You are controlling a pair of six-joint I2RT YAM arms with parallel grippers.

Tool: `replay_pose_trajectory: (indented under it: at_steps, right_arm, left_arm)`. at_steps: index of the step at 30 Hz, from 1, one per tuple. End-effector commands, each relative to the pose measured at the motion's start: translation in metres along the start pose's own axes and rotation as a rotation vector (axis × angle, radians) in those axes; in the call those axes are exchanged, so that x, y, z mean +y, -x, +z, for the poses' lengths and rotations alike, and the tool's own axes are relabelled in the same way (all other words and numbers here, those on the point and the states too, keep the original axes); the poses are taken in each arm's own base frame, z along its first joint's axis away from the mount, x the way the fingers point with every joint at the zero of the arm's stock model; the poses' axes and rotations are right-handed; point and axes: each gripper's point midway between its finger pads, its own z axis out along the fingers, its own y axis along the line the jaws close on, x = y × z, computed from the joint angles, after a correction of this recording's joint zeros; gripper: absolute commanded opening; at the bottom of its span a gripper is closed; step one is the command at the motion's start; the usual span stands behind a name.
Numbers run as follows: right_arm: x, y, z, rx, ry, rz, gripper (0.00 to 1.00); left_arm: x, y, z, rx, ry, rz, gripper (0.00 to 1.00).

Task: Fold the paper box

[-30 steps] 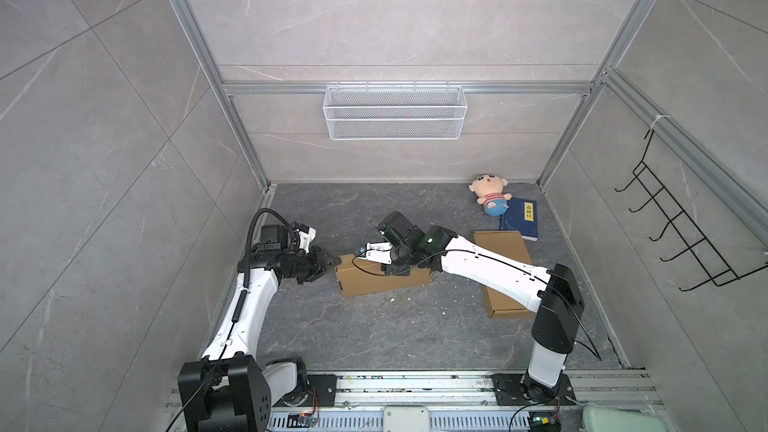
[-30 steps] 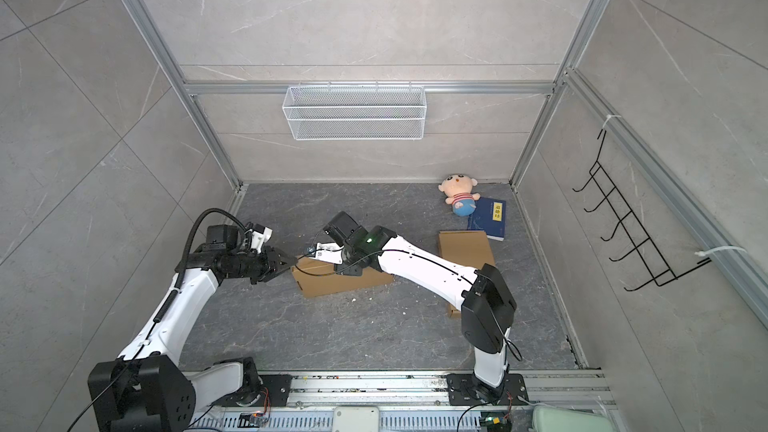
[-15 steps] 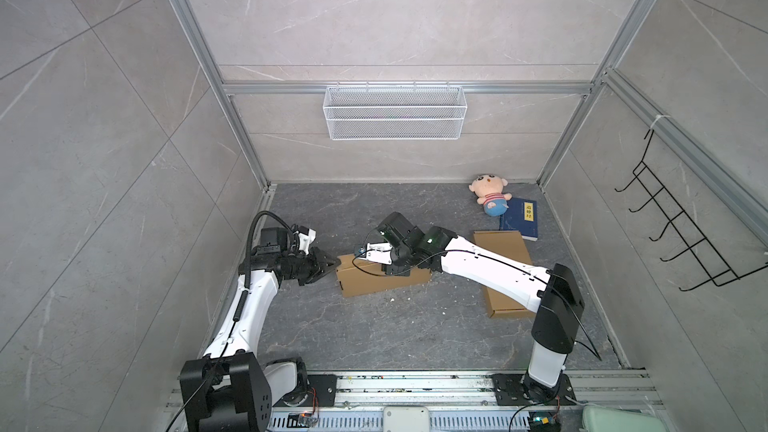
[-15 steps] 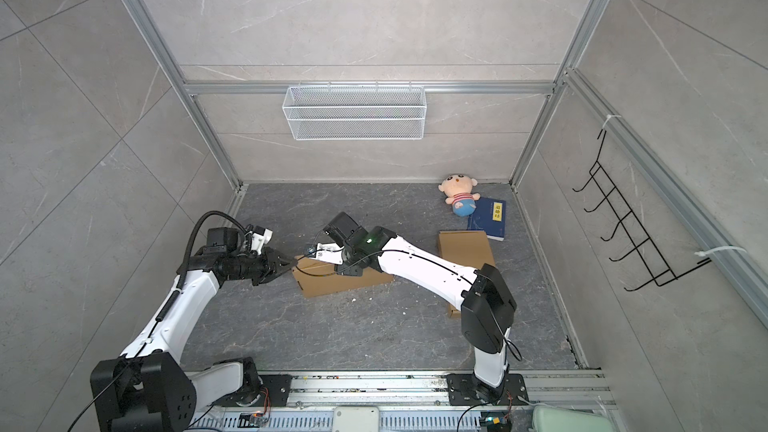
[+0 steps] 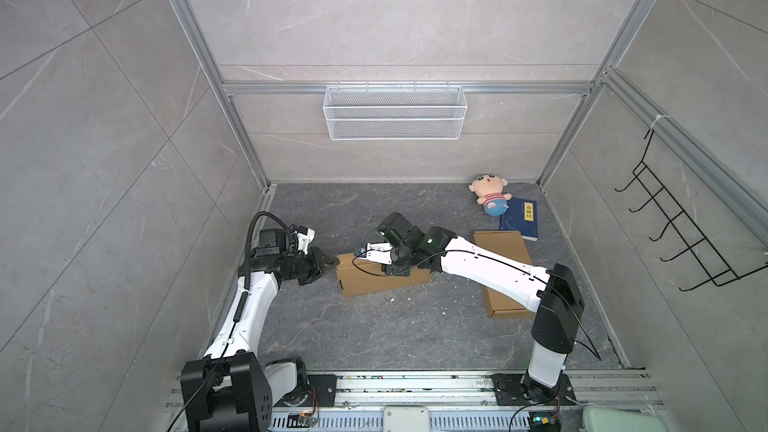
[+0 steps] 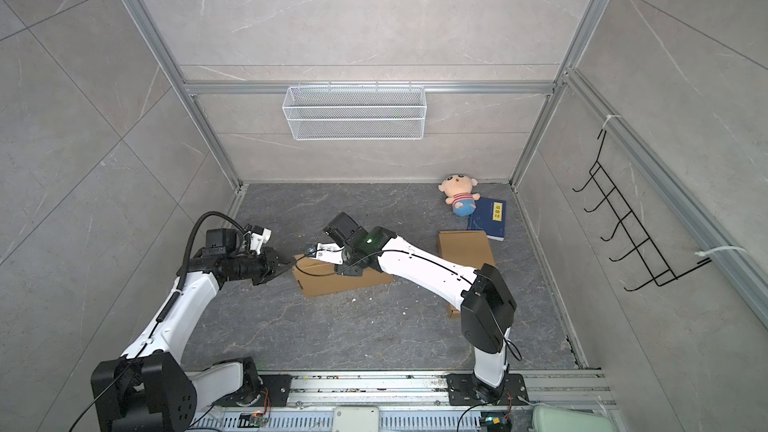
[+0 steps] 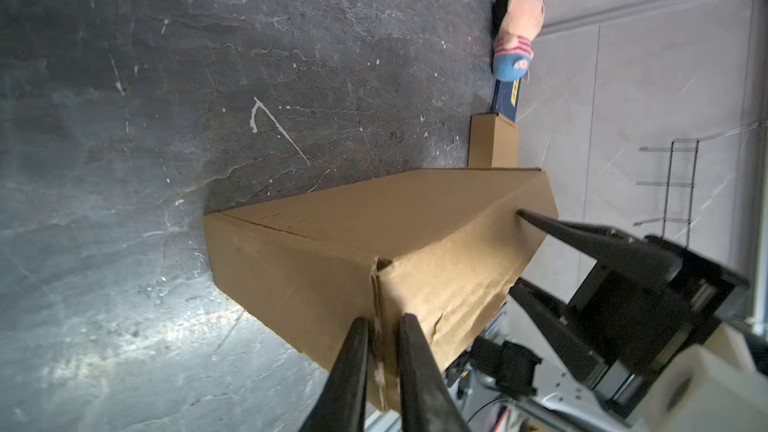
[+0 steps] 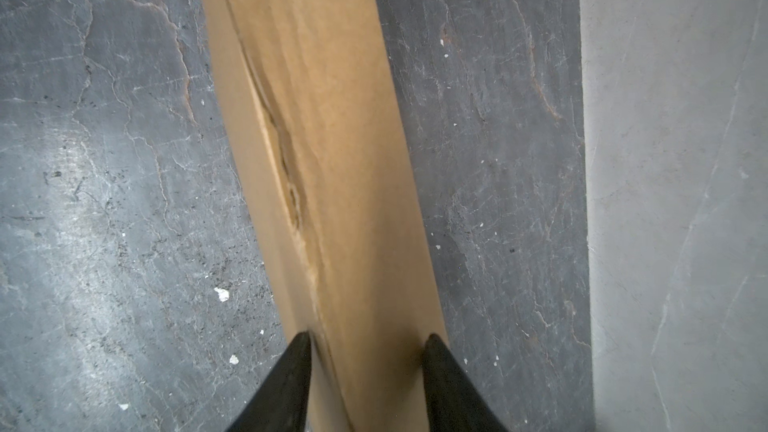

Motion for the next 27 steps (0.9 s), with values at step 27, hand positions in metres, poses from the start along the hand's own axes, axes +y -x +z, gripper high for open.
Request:
replay_pose_trajectory:
  at_steps: [27]
  right_arm:
    - [-0.013, 0.015, -0.015, 0.031, -0.046, 1.015, 0.34]
  left_arm:
    - [0.015, -0.007, 0.003, 0.028, 0.056, -0.024, 0.26]
